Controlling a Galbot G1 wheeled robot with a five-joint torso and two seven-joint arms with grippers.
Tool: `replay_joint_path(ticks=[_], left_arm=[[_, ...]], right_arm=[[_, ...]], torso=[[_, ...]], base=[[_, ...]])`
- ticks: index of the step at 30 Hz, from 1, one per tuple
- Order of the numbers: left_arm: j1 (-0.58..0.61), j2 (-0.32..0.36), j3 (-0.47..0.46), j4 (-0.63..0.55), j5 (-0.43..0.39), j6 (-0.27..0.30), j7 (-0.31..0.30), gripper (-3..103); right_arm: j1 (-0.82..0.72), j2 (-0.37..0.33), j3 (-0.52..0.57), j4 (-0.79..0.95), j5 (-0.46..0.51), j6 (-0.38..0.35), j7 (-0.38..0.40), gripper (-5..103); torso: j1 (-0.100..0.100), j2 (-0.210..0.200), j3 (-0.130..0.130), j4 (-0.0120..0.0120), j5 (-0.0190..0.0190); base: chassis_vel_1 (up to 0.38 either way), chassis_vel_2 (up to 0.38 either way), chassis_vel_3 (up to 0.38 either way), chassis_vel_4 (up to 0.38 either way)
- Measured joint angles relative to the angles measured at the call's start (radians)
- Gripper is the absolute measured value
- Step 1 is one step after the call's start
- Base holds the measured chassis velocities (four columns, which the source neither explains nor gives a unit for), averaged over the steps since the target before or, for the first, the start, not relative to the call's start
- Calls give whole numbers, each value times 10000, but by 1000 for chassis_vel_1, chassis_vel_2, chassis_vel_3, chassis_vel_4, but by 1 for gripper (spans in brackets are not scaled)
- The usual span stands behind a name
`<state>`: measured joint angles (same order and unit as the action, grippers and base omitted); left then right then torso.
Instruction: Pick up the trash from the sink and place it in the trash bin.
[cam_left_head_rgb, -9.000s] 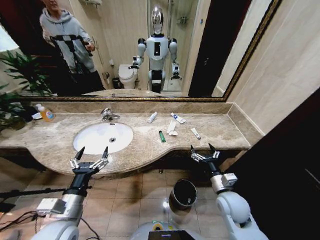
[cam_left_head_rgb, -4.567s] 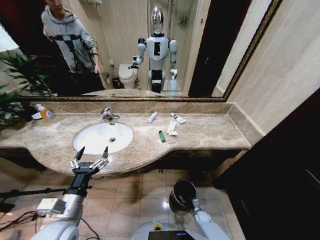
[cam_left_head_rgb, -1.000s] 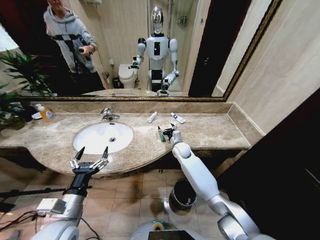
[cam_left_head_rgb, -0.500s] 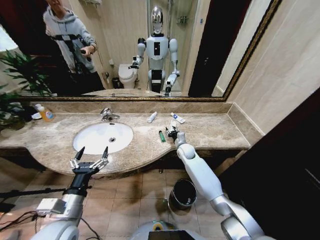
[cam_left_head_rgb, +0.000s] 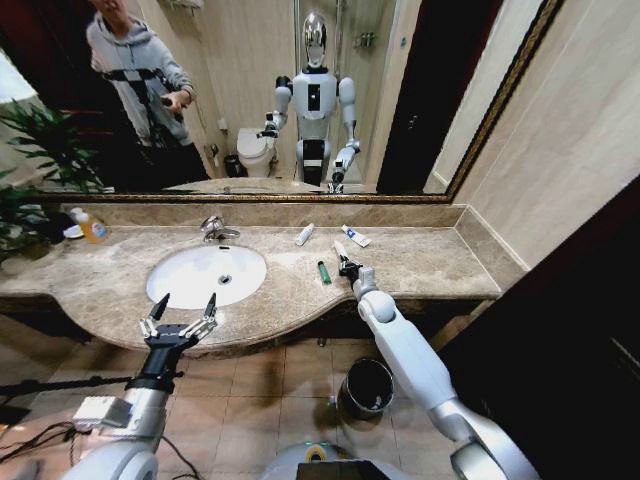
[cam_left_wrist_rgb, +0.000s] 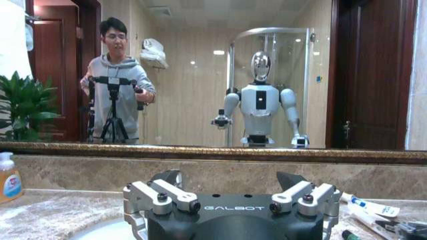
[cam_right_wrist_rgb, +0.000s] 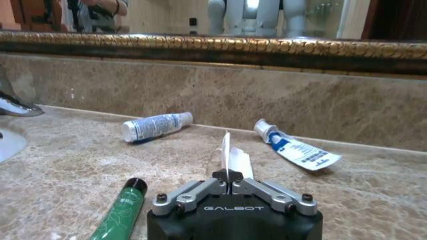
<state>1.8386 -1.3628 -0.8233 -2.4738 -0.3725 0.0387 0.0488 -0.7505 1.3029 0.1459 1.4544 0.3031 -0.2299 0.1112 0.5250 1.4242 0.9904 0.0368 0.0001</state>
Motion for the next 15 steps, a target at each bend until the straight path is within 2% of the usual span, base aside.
replay_joint_path(ticks=[6,11,15], left_arm=[[0,0,0,0,0,0,0,100],[0,0,0,0,0,0,1,100],[0,0,1,0,0,0,4,100]], right_arm=[[-950,-680,371,1255,-7,74,-99,0],[-2282,-1396,1198,2755,86,165,-208,0],[-3440,-1763,1772,3863,368,666,-354,0]], torso=[[0,0,0,1,2],[0,0,-1,-1,1],[-1,0,-1,1,4]], base=[[0,0,0,0],[0,0,0,0],[0,0,0,0]])
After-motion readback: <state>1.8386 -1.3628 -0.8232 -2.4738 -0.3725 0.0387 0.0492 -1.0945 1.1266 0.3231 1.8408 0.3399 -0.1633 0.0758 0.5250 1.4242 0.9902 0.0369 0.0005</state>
